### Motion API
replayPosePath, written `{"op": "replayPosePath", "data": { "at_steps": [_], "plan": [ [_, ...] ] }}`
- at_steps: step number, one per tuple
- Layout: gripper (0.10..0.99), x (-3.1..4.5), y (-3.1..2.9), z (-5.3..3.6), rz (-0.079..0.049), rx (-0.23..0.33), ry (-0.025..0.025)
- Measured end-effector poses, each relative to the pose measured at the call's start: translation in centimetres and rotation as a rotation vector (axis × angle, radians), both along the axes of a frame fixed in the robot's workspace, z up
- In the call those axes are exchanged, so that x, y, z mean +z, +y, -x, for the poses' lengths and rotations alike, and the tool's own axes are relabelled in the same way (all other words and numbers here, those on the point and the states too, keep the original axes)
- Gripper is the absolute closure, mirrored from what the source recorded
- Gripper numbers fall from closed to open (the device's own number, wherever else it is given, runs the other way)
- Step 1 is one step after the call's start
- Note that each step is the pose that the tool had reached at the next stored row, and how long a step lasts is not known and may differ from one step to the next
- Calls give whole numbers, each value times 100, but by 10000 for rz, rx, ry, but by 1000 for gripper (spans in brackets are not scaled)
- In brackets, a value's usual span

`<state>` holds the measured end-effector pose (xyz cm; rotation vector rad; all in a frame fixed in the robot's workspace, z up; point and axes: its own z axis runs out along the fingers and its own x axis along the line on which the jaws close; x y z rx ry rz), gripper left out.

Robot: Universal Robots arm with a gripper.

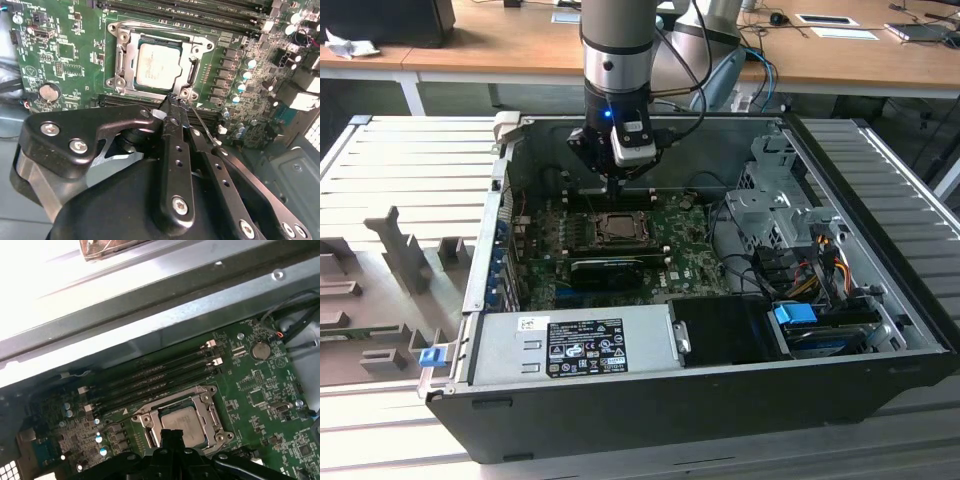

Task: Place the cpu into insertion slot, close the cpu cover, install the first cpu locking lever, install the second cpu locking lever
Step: 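Install the first cpu locking lever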

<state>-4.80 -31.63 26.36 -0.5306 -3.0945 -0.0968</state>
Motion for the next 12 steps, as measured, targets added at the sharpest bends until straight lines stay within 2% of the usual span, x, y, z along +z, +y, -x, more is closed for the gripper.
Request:
{"op": "replayPosePath", "data": {
  "at_steps": [12],
  "plan": [
    [980, -1, 15, 0, 0, 935, 0]
  ]
}}
